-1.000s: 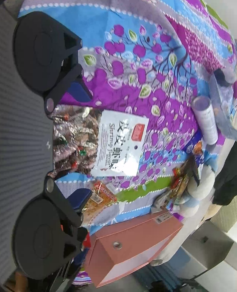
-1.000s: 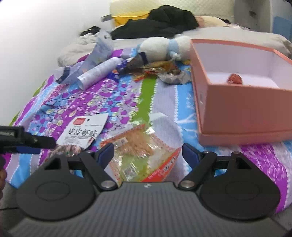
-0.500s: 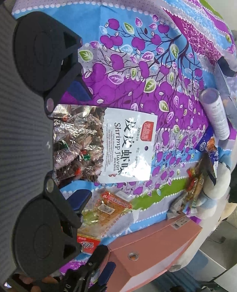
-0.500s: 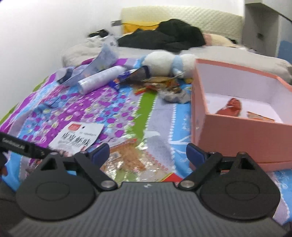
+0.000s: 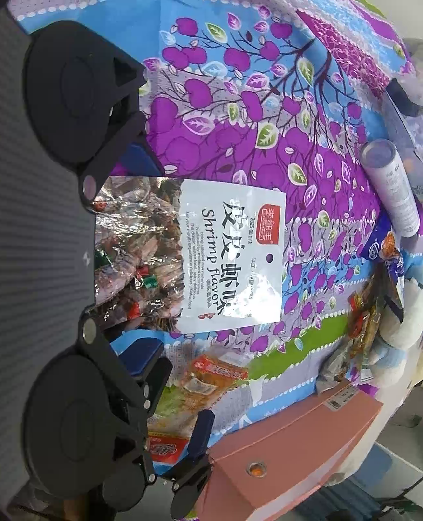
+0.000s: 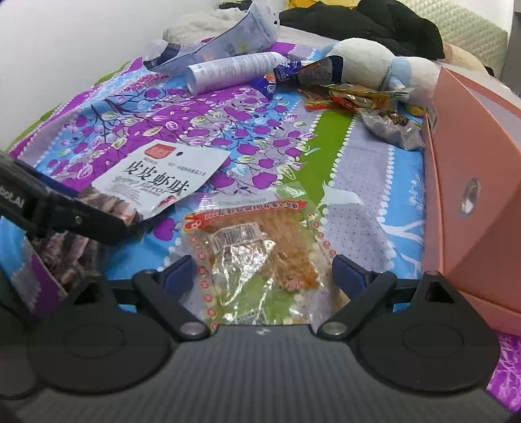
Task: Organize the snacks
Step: 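Carry the Shrimp flavor bag and pastry bag with both grippers over the pink box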
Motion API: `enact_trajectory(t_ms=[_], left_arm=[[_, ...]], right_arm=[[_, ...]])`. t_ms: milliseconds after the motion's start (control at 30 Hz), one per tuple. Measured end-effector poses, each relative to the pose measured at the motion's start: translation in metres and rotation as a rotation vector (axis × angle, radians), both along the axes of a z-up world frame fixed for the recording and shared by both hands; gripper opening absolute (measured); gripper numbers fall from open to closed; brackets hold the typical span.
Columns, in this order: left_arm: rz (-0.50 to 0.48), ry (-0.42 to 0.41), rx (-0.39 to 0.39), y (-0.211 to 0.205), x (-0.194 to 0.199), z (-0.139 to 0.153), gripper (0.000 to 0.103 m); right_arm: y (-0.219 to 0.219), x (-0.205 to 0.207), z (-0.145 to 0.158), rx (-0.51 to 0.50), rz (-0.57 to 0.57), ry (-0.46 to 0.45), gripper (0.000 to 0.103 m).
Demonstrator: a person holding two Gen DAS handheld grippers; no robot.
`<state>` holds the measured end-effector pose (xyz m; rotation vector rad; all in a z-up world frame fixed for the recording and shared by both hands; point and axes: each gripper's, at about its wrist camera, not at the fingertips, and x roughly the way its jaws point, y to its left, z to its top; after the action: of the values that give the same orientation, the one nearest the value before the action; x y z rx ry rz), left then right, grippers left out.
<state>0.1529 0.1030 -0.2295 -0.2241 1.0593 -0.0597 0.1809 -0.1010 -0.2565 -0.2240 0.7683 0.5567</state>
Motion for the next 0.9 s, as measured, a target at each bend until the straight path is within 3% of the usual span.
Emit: enact_trajectory(t_ms=[133,233,500,800,900], left_arm=[[0.001,-0.007,0.038,-0.005,0.003,-0.003,0.102],[0.008,-0.014,0.055,-0.007,0.004,-0.004,0.101],[0.015,-0.042,0.046,-0.004,0.001,0.001,0.083],[0.030,-0.089,0.013,-0.007,-0.008,0.015,0.056],[0.039,-0.097,-0.007,-0.006,-0.008,0.020,0.054]], right_arm=[[-0.004,-0.001,-0.001,0.030,-0.007,0.014,0.088],[-0.004,-0.002,0.001,0.035,-0.004,0.018,0.078],[-0.009,-0.002,0.009,0.042,-0.048,0.024,0.042],[-0.014,-0.009,0.019,0.085,-0.129,0.055,0.033],[-0.017,-0.013,0.023,0.090,-0.162,0.048,0.033]])
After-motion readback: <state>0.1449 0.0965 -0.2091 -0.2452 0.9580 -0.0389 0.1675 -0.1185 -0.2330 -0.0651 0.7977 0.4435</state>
